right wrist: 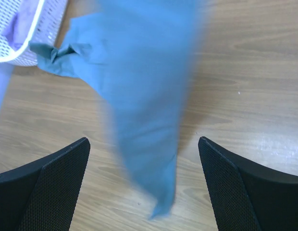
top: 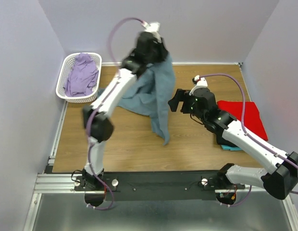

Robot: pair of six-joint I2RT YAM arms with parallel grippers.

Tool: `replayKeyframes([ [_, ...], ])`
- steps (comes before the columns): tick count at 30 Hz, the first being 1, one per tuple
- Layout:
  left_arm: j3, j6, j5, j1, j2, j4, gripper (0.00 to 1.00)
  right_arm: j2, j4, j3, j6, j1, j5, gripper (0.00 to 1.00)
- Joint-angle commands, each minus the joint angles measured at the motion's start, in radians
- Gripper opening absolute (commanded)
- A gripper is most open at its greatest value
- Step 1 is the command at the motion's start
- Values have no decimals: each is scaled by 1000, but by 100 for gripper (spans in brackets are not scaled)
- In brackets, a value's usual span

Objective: Fold and stack the t-shirts
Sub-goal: Move the tshirt to the center of the board

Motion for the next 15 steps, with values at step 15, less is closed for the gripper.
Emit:
replayKeyframes([
  [15,-664,-144,-98,154,-277,106,55,187,-4,-289,233,60,85,100],
])
